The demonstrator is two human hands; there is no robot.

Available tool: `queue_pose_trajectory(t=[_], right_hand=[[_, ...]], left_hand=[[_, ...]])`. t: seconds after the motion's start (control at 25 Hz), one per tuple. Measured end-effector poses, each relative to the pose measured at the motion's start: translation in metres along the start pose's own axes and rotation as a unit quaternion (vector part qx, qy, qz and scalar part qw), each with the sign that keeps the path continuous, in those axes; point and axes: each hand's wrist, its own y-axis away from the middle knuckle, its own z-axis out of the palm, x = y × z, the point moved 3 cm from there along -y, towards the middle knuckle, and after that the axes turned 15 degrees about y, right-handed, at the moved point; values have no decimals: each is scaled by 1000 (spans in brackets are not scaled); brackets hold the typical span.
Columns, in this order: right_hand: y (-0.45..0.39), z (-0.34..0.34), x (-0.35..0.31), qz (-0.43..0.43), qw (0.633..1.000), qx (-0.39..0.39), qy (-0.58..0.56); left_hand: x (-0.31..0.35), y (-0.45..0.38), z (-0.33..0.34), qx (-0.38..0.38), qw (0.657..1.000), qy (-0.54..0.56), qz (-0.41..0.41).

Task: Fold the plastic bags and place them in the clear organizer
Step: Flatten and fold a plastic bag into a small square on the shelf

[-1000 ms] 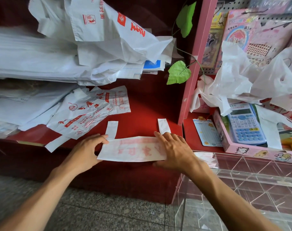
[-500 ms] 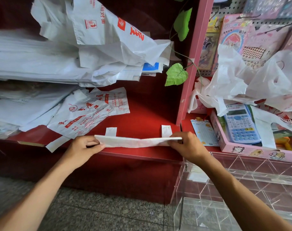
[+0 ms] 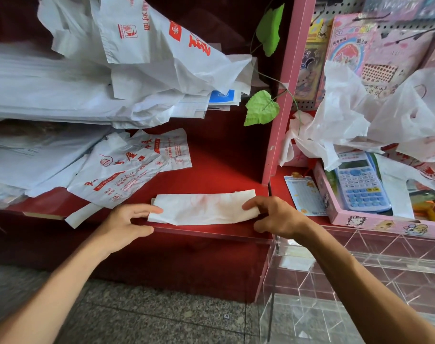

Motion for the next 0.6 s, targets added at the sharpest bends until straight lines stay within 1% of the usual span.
queue_pose_trajectory(t=[0.08, 0.12, 0.28, 0.36, 0.4, 0.48, 0.6], right_hand=[[-2, 3, 1, -6, 996, 19, 87], [-3, 4, 1, -9, 994, 44, 98], [1, -3, -6, -71, 984, 152, 58], [1, -11, -7, -81, 978, 193, 4], [2, -13, -7, -70, 976, 197, -54], [4, -13, -10, -51, 966, 188, -167], [5, -15, -16, -52, 952, 201, -227]], left_hand=[[0, -1, -2, 31, 999, -1, 19], [0, -3, -3, 46, 999, 2, 28], [3, -7, -2, 61, 993, 34, 91], [11, -7, -2, 84, 986, 87, 115], [13, -6, -2, 93, 980, 131, 114], [18, -5, 0, 84, 964, 231, 100], [23, -5, 6, 85, 940, 322, 77]])
